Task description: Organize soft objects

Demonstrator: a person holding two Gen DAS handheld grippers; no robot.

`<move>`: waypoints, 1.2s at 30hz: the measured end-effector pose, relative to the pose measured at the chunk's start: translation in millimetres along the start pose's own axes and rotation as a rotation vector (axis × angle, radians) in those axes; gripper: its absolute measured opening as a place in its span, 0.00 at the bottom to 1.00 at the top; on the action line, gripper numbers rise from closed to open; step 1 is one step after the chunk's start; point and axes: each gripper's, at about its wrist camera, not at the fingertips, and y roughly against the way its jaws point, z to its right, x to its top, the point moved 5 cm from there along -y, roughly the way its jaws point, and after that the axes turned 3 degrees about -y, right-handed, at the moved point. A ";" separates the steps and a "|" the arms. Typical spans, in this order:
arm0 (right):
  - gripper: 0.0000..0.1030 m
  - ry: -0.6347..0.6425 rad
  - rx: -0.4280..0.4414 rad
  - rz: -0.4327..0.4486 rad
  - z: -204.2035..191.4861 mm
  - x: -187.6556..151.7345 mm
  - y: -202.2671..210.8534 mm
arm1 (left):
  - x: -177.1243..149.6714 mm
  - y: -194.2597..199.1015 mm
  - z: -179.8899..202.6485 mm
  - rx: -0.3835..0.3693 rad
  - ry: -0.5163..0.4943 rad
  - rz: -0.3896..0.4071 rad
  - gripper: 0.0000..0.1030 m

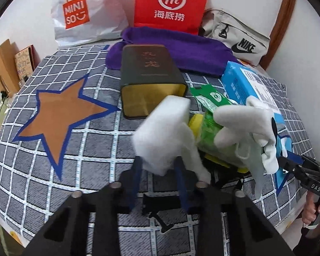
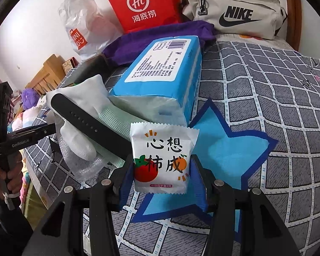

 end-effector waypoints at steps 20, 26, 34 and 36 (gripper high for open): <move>0.49 0.035 -0.011 0.028 -15.4 -1.0 19.0 | -4.2 24.9 0.2 -0.029 -0.027 0.037 0.05; 0.50 0.037 -0.008 0.031 -15.3 -2.6 19.4 | -13.8 14.8 28.2 -0.088 -0.092 -0.008 0.32; 0.50 0.026 -0.001 0.028 -9.0 -2.4 17.9 | -20.6 -2.1 43.0 -0.034 -0.186 -0.033 0.54; 0.50 0.023 0.003 0.025 -7.8 -2.8 16.1 | -24.9 -3.4 43.1 -0.029 -0.204 -0.047 0.54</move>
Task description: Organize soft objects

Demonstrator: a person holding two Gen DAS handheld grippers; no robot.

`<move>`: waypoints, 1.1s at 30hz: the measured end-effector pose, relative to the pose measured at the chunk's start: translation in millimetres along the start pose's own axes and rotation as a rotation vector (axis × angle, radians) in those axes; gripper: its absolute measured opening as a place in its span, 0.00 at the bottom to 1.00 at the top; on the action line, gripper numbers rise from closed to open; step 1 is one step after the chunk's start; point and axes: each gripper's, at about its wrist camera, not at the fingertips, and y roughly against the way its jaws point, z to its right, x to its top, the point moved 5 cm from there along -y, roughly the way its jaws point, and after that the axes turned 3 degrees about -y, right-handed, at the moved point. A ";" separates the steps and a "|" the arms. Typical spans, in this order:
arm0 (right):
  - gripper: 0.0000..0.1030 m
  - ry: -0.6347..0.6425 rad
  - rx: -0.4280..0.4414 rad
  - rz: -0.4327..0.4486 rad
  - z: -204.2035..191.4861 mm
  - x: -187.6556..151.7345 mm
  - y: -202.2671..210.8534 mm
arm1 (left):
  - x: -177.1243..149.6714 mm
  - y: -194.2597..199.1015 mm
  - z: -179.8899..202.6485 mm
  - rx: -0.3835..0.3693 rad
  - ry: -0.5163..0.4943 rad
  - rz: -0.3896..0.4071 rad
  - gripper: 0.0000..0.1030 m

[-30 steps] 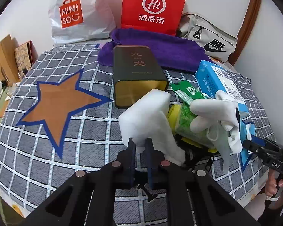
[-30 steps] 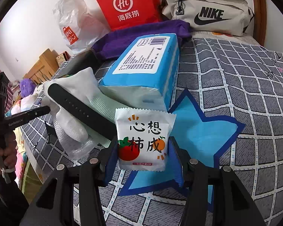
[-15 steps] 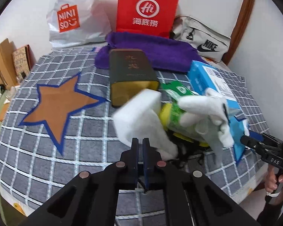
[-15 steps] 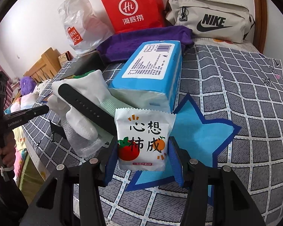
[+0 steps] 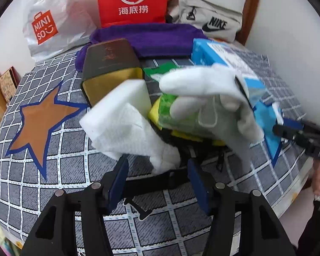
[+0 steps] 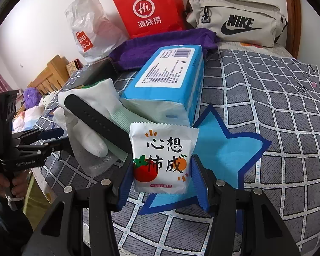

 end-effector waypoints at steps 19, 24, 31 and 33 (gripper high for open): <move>0.50 0.010 0.001 0.001 -2.1 -0.6 0.4 | -32.6 1.6 4.8 0.012 -0.144 -0.009 0.59; 0.50 0.020 -0.003 0.005 -2.6 -0.3 2.7 | -42.4 6.3 0.5 0.032 -0.190 -0.020 0.62; 0.50 0.017 -0.006 0.003 -1.9 -1.5 2.1 | -45.4 6.9 0.4 -0.030 -0.169 -0.025 0.52; 0.50 0.017 -0.005 0.004 -2.2 -1.3 2.4 | -44.4 8.6 2.9 -0.059 -0.157 -0.030 0.37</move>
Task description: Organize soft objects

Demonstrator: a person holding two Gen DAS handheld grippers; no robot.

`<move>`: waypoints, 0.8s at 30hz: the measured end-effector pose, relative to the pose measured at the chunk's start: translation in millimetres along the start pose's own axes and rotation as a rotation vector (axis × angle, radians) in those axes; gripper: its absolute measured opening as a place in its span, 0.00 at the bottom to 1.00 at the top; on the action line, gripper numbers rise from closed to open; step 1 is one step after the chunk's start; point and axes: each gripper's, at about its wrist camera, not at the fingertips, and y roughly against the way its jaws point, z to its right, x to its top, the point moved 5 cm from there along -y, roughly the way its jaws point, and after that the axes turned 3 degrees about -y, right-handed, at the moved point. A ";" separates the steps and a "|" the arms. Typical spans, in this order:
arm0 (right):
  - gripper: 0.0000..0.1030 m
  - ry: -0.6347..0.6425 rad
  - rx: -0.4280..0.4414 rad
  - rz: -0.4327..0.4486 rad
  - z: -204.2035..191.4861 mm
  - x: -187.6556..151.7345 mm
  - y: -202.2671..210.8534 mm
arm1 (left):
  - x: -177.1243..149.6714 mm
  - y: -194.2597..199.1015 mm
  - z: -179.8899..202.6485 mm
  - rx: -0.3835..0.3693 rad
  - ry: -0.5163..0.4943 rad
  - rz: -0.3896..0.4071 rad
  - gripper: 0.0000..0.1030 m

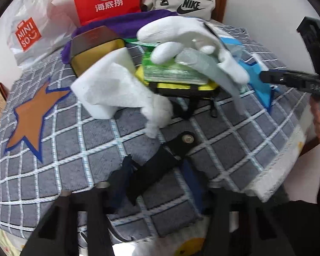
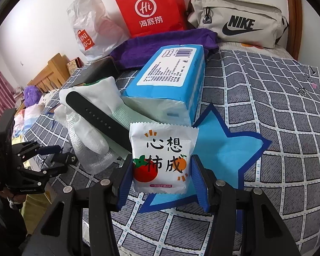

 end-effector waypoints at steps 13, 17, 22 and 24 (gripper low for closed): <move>0.50 0.001 -0.019 0.003 0.7 -1.0 3.3 | -1.7 3.4 8.0 -0.041 -0.036 0.008 0.21; 0.50 0.003 -0.017 0.015 -3.2 0.4 8.4 | -6.5 4.7 5.0 -0.040 -0.028 0.013 0.21; 0.50 0.009 0.000 0.045 -11.4 9.5 19.9 | -7.1 3.4 8.2 -0.060 -0.041 0.028 0.30; 0.50 0.014 -0.011 0.053 -13.1 14.8 23.5 | -5.5 2.0 8.1 -0.056 -0.037 0.035 0.26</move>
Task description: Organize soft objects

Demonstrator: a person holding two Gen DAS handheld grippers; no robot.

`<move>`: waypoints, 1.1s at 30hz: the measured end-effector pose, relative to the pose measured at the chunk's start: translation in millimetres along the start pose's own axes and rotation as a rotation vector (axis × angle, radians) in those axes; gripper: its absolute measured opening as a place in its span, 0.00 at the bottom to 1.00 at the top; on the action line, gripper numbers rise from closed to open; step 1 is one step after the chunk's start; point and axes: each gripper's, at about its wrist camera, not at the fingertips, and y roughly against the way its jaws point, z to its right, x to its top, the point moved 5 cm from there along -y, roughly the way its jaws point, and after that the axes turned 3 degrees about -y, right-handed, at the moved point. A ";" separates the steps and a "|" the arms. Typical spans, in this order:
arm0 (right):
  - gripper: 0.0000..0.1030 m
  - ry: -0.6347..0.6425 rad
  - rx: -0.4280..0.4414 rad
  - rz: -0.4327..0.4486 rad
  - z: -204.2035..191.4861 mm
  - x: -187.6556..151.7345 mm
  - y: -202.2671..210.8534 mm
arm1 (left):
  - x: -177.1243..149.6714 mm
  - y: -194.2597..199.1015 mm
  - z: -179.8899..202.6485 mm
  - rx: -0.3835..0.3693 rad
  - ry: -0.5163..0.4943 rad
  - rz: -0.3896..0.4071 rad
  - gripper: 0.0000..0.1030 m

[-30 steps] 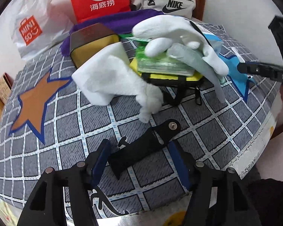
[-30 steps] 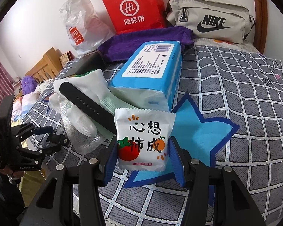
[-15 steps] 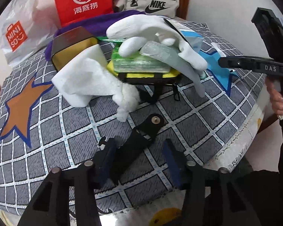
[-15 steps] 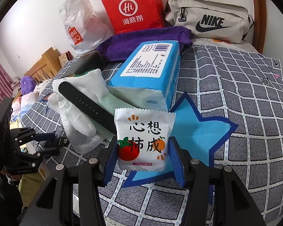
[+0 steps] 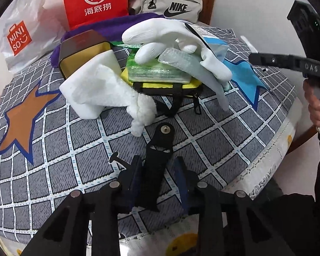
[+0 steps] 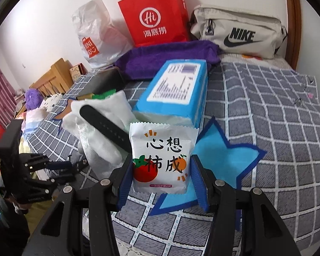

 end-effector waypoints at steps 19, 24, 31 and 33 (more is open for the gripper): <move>0.50 0.041 -0.041 0.020 -12.0 49.1 3.7 | 22.5 46.0 -35.6 0.002 0.114 0.091 0.20; 0.50 0.059 -0.034 0.025 -16.7 60.0 3.4 | 34.7 65.5 -36.6 -0.016 0.122 0.139 0.20; 0.50 0.077 -0.015 0.035 -22.5 73.3 4.2 | 61.1 85.2 -38.3 0.006 0.110 0.190 0.20; 0.50 0.078 -0.012 0.039 -23.0 77.3 4.6 | 68.9 87.8 -40.4 0.023 0.108 0.198 0.20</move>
